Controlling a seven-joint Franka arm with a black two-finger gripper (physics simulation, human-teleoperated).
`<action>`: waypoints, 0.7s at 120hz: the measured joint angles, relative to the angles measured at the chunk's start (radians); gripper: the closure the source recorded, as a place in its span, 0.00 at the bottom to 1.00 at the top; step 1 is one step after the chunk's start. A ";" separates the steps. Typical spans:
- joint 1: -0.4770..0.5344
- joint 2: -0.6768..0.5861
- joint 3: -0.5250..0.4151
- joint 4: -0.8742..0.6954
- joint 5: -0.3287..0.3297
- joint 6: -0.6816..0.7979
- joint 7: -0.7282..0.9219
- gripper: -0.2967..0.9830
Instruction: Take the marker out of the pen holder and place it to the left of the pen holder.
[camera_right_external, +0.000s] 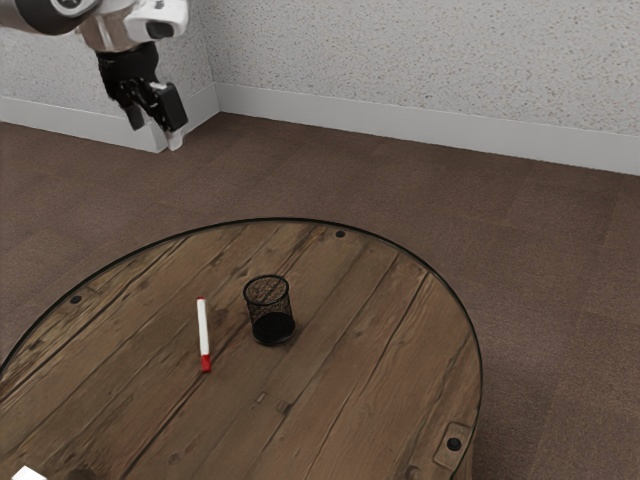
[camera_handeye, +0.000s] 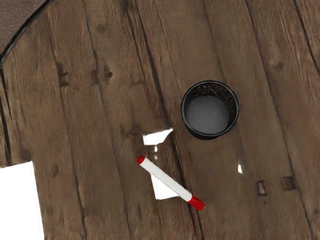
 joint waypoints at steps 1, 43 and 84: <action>0.000 0.000 0.000 0.000 0.001 -0.004 -0.002 0.24; 0.008 -0.013 0.001 -0.008 0.012 -0.090 -0.056 0.23; 0.008 -0.017 0.001 -0.015 0.012 -0.105 -0.087 0.23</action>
